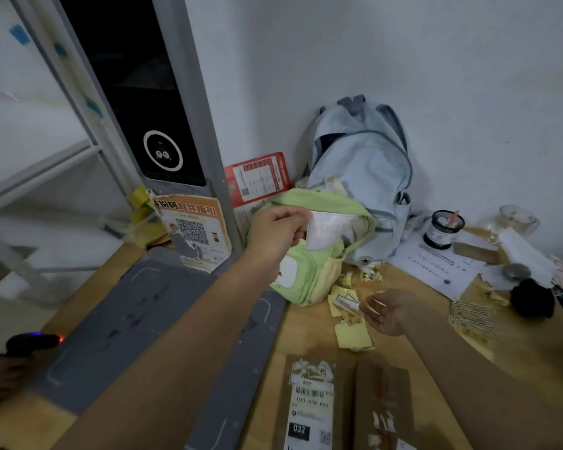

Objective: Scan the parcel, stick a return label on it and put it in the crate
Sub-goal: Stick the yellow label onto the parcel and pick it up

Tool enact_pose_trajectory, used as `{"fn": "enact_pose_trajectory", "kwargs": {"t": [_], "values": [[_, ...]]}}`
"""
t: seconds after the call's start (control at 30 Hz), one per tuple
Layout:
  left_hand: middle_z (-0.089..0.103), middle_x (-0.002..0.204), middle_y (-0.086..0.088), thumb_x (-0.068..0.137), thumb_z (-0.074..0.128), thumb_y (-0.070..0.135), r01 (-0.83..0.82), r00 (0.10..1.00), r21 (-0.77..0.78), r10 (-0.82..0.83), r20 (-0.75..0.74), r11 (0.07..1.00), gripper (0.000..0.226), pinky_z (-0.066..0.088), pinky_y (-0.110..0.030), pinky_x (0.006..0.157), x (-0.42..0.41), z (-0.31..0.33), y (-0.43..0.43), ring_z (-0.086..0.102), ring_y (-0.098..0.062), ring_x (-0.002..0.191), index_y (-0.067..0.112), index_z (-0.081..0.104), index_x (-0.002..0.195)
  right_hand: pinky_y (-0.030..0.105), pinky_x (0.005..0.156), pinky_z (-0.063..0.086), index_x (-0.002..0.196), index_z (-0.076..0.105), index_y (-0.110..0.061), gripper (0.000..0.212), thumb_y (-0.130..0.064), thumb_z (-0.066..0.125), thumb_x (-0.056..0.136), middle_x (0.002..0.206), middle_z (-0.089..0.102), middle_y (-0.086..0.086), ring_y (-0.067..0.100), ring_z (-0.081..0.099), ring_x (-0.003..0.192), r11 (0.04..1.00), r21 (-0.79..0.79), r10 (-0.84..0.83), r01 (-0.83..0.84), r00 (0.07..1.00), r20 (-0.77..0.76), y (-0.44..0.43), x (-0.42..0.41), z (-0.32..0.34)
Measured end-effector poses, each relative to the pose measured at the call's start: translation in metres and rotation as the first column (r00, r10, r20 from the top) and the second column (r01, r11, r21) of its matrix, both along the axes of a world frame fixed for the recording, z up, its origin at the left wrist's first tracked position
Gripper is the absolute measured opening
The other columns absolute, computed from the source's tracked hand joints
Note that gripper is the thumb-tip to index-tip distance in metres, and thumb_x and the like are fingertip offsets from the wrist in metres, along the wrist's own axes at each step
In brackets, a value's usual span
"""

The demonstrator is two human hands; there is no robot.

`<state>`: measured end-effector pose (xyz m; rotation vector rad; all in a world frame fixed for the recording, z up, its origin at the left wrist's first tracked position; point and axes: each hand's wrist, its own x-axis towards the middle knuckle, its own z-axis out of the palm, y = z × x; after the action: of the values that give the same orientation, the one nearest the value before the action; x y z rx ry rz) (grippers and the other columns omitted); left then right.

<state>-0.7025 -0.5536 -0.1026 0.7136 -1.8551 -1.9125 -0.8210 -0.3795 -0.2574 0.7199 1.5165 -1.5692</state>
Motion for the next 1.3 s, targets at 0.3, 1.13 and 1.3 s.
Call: {"fn": "enact_pose_trajectory", "kwargs": {"t": [0.3,1.13,1.3], "values": [[0.055,0.066,0.000,0.088,0.059,0.009,-0.087,0.990,0.018,0.085,0.116,0.996,0.021,0.041,-0.023,0.056,-0.001,-0.035,-0.012,0.048,-0.013,0.060,0.018,0.066,0.070,0.032,0.066,0.046,0.087,0.052,-0.010,0.011,-0.010,0.046,0.097,0.080,0.058,0.002,0.021,0.059,0.075,0.990,-0.133,-0.054,0.046,0.997,-0.062,-0.018,-0.001,0.001],[0.066,0.102,-0.002,0.085,0.063,0.005,0.080,0.986,-0.084,-0.092,-0.138,0.993,0.021,0.050,-0.017,0.077,0.007,0.005,0.013,0.063,-0.013,0.094,0.012,0.064,0.105,0.009,0.048,0.043,0.095,0.064,-0.009,0.027,0.011,0.057,0.080,0.084,0.066,0.005,-0.003,0.060,0.055,0.996,-0.021,0.016,-0.090,0.395,-0.919,-0.033,0.089,0.166],[0.061,0.074,-0.003,0.080,0.068,-0.002,0.099,0.992,0.001,-0.099,-0.079,0.995,0.019,0.052,-0.016,0.059,0.016,-0.016,0.006,0.059,-0.012,0.068,0.014,0.059,0.075,0.011,0.047,0.049,0.106,0.049,-0.010,0.041,0.015,0.064,0.078,0.081,0.066,0.005,0.009,0.063,0.062,0.997,-0.043,-0.003,-0.072,0.485,-0.875,-0.027,0.095,0.152]]}}
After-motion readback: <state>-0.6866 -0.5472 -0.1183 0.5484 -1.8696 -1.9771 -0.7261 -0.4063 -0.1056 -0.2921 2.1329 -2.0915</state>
